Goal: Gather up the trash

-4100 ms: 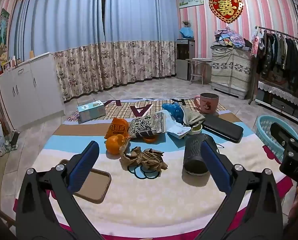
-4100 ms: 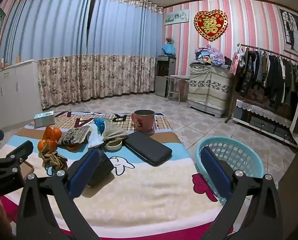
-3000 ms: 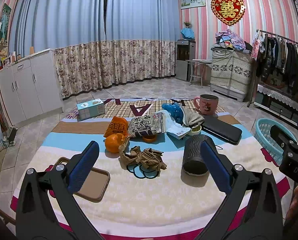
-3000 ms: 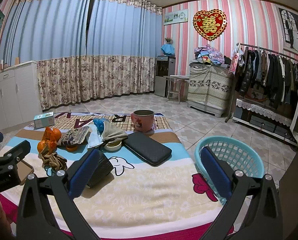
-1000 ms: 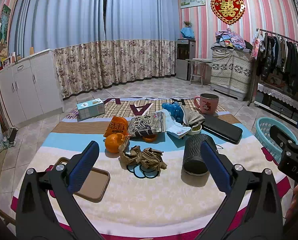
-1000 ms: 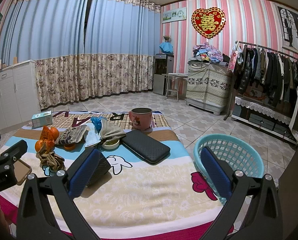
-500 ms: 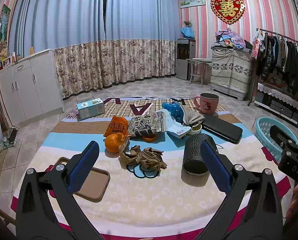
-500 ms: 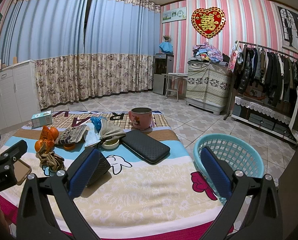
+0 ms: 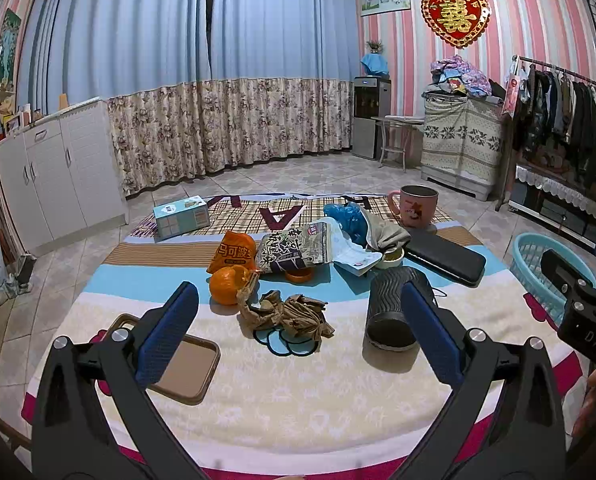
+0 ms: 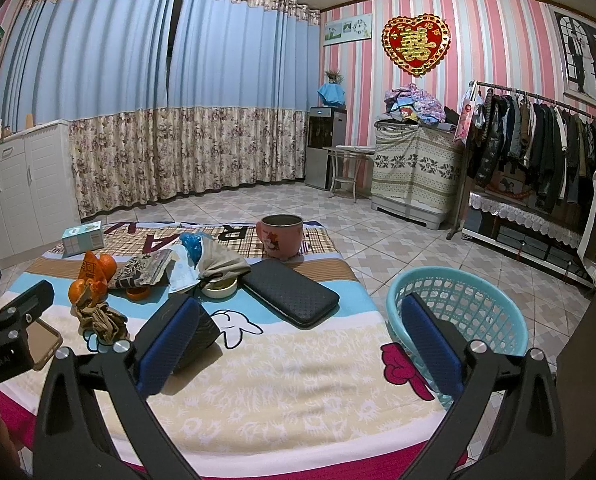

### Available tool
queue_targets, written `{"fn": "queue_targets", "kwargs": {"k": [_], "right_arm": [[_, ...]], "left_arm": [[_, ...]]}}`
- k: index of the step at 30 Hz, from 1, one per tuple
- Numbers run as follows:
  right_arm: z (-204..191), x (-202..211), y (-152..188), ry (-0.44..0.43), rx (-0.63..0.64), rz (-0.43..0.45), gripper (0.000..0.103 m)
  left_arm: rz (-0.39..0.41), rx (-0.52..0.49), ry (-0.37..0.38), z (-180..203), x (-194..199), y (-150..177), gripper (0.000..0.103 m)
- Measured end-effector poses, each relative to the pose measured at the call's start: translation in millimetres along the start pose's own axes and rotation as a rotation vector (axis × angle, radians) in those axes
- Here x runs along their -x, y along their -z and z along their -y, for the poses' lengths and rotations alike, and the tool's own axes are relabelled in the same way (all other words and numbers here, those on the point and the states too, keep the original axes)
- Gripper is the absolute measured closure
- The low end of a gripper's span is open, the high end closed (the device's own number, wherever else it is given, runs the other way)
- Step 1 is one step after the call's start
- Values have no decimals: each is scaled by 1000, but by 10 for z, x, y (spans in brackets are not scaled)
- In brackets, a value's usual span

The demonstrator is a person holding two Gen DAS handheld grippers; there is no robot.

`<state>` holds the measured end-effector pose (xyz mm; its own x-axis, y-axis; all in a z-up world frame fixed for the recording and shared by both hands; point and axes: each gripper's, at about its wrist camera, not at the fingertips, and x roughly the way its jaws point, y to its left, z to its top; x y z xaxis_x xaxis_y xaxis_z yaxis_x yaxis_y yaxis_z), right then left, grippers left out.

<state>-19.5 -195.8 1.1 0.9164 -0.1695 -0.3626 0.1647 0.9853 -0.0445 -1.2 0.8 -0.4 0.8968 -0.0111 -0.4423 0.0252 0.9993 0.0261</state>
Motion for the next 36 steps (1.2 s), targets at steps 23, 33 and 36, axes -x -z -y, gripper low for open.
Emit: {"fn": "queue_targets", "kwargs": {"k": [23,33,36], "right_arm": [[39,-68,192,7,2,0,4],[33,-68,171,8,1,0,4],[34,-69,170,7,1,-1,4]], "left_arm": [[-1,-3,4,37,-26,44,5],[-2,-2,4,33,-28,41,5],[-2,-2,4,33,-28,42,5]]}}
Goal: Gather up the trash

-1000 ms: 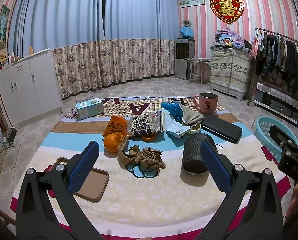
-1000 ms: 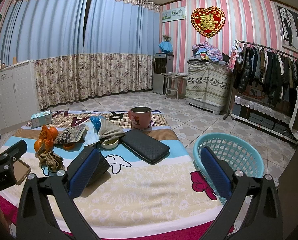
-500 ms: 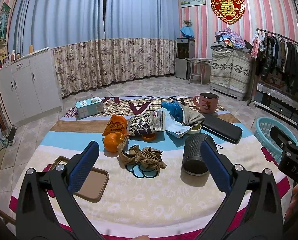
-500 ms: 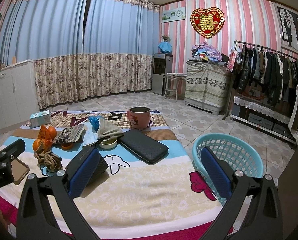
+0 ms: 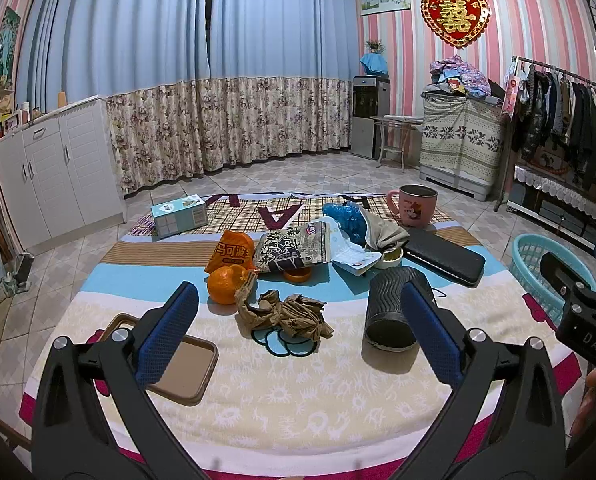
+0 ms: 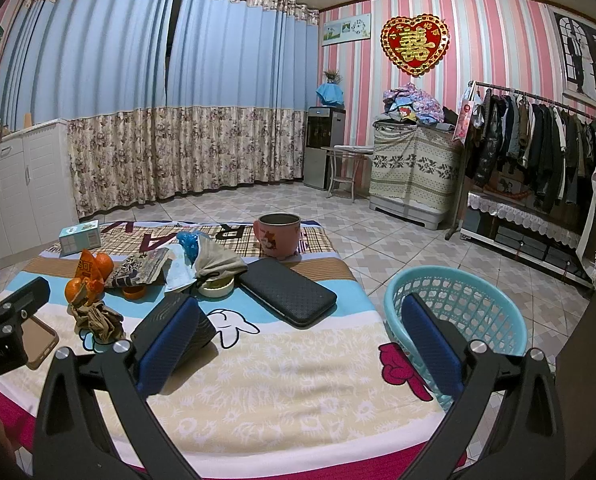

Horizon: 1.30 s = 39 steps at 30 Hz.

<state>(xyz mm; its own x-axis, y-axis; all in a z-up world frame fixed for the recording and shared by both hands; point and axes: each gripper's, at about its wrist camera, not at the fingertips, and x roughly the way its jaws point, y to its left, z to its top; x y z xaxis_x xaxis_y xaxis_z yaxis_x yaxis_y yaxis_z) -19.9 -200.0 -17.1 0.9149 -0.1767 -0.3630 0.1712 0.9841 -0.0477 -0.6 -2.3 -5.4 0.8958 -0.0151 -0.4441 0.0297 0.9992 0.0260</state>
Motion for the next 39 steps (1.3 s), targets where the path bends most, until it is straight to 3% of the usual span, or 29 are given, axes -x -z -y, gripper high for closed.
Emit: {"fn": "queue_targets", "kwargs": {"k": [33,39], "right_arm": [[97,-33,-62,38,-25,-2,4],[169,-166,-42,13,-46,-23,4]], "left_arm": [[-18,14,-4,-72,-95,30,5],[-27,30,-50,-239,-170,-2,5]]}}
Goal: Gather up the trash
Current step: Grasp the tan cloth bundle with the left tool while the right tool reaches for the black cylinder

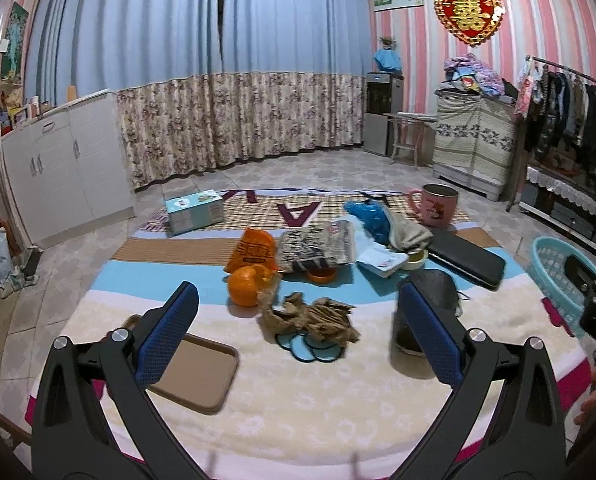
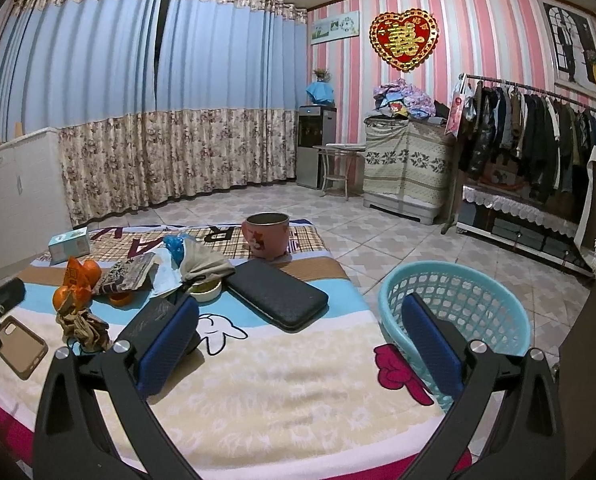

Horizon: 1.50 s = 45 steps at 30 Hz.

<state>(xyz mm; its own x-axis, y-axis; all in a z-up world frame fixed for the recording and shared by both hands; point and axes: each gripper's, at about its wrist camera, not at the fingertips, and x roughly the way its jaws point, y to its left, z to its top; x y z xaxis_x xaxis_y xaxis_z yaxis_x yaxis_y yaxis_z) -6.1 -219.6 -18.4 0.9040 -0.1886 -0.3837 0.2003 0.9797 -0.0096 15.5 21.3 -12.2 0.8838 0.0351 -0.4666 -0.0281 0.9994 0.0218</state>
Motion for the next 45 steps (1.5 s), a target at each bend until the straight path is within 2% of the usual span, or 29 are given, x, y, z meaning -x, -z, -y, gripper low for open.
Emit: {"fn": "queue_targets", "kwargs": {"k": [5,11,14,17,22,25,27,31,34,36,38,40,42,43,45], "right_arm": [[-67,-216,-124,20,36,-52,4],[-121,-466,-337,-2,11,-63,4],[-235,-618,-373,-5,51,-81,4],[-295,-701,-282,-11,75,-93,4],[-267,-730,-185,-5,77,-120,4],[-221,-715,-179,7,75,-116,4],[-198,-721,-173,9,70,-121,4],[-160,-768,-158,8,61,-129,4],[-166,-774,-145,3,52,-132,4],[-185,-770,-141,-5,54,-131,4],[-205,-752,-130,-18,58,-130,4],[-231,-733,-111,-44,59,-133,4],[-274,-708,-84,-69,64,-134,4],[-298,-694,-73,-76,68,-134,4],[-351,-664,-53,-95,77,-136,4]], "left_arm": [[-25,24,-40,-169,-134,-64,5],[-74,49,-71,-360,-355,-102,5],[-120,71,-41,-395,-492,-95,5],[-181,96,34,-306,-641,-42,5],[-221,4,70,37,-786,47,6],[-249,-13,102,165,-887,71,9],[-260,-15,93,182,-947,78,10],[-315,35,117,118,-1085,119,25],[-341,31,100,121,-1187,169,27],[-332,8,83,163,-1214,178,29],[-322,-12,85,198,-1223,172,38],[-325,-18,96,205,-1221,170,59],[-334,7,144,168,-1200,155,61],[-330,19,162,154,-1184,155,71],[-331,31,175,123,-1173,151,74]]}}
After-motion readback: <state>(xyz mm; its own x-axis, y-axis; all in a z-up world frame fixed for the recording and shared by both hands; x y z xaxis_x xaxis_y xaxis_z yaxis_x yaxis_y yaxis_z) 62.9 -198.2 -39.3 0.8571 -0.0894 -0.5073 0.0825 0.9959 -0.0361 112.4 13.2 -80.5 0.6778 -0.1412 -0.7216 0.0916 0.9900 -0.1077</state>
